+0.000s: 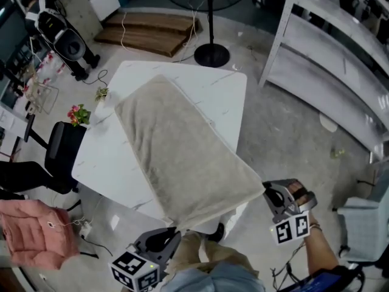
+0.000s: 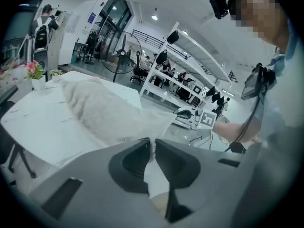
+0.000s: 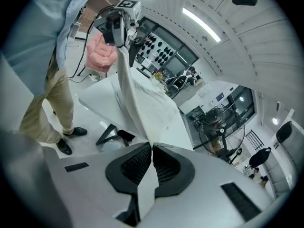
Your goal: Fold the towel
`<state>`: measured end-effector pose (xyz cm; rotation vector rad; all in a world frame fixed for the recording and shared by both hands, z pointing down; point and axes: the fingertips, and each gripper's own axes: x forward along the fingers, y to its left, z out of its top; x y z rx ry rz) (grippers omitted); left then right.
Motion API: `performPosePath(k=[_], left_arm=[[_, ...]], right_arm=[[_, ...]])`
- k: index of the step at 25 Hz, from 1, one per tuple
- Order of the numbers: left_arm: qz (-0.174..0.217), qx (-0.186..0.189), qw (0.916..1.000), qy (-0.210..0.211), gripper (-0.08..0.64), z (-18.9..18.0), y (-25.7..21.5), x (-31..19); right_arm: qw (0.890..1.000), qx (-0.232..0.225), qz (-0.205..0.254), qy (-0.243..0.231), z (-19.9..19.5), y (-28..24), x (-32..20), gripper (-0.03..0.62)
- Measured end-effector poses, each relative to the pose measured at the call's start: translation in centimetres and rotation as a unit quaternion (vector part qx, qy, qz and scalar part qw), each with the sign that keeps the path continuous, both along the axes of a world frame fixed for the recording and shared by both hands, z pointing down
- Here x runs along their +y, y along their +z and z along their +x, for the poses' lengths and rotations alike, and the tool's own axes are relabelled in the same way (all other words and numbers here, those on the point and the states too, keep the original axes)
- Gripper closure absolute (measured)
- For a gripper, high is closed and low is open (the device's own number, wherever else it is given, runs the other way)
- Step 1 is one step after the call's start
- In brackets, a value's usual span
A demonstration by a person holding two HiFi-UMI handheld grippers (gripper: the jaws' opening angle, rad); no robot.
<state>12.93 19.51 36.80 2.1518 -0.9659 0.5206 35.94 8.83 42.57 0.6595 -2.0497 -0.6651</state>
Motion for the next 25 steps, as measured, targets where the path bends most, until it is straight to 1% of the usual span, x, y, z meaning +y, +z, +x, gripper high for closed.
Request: performPosePath(k=[3,9,13,17,21,25], left_arm=[[0.013,0.002,0.9998,-0.017,0.518,-0.6,-0.5,0.1],[0.059,0.004,0.9961,-0.065,0.518,-2.6,-2.0,-1.5],[0.083,-0.002,0.9923,-0.092,0.518,-4.1,-3.9,-4.3],[0.109,-0.007,0.9878,-0.111,0.517,-6.2,-5.1,-7.4],[0.120,-0.010,0.9851,-0.123,0.517,-8.7,-5.8,-10.3],[0.129,-0.005,0.9824,-0.135,0.515,-11.5,-6.8,-13.7]], right_arm=[[1.000,-0.014,0.001,-0.004,-0.7,-1.7,-0.6,0.566],[0.999,-0.051,0.005,-0.010,-2.9,-4.8,-3.6,0.568],[0.997,-0.081,0.009,-0.010,-5.2,-6.8,-7.1,0.568],[0.995,-0.103,0.005,0.000,-7.3,-8.4,-10.7,0.568],[0.993,-0.115,-0.001,0.011,-10.0,-9.7,-14.1,0.568],[0.992,-0.120,-0.014,0.030,-12.5,-10.4,-17.5,0.568]])
